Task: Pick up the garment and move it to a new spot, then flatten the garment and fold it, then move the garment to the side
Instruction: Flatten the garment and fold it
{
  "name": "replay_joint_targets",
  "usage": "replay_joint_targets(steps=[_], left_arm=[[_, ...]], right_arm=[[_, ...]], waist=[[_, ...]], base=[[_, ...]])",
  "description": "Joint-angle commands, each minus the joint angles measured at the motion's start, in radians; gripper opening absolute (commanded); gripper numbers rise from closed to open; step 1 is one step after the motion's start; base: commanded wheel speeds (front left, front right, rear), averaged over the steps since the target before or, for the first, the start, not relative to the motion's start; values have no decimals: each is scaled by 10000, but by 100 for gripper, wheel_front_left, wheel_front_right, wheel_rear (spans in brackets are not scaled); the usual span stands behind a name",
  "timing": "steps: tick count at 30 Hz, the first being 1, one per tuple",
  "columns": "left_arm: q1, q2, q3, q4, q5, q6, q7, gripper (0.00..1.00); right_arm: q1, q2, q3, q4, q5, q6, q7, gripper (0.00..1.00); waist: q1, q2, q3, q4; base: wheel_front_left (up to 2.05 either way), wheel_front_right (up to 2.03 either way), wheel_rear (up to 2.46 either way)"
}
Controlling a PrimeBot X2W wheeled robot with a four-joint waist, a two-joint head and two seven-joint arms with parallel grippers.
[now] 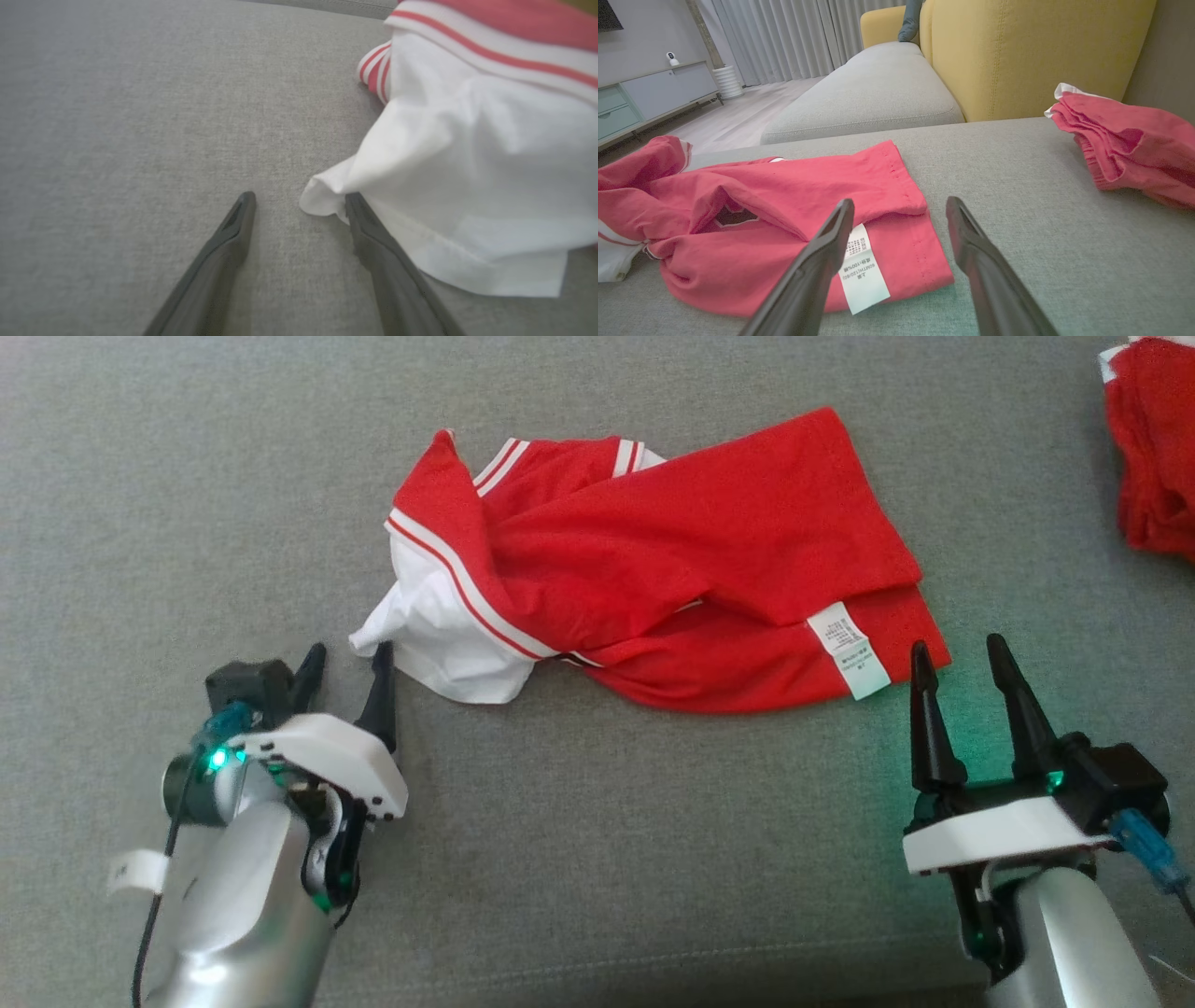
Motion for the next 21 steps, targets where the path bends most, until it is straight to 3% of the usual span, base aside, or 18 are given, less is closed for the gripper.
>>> replay_joint_targets(steps=[1,4,11,21], left_arm=[[-343,249,240,-109,111,-74,-54,100],[-551,184,31,101,180,-228,-114,100],[-791,128,-193,360,268,-373,-394,0],[-96,78,51,-766,3,-444,-958,0]], right_arm=[[-317,-43,265,-245,60,65,-137,100],[-417,-43,258,-175,45,65,-159,100],[-506,-43,241,-59,19,65,-187,100],[-980,-43,-166,590,85,65,-23,100]], waist=[[-1,0,25,-28],[-1,0,81,-90],[-1,0,127,-134],[-1,0,93,220]], base=[[0,0,0],[0,0,0],[0,0,0],[0,0,0]])
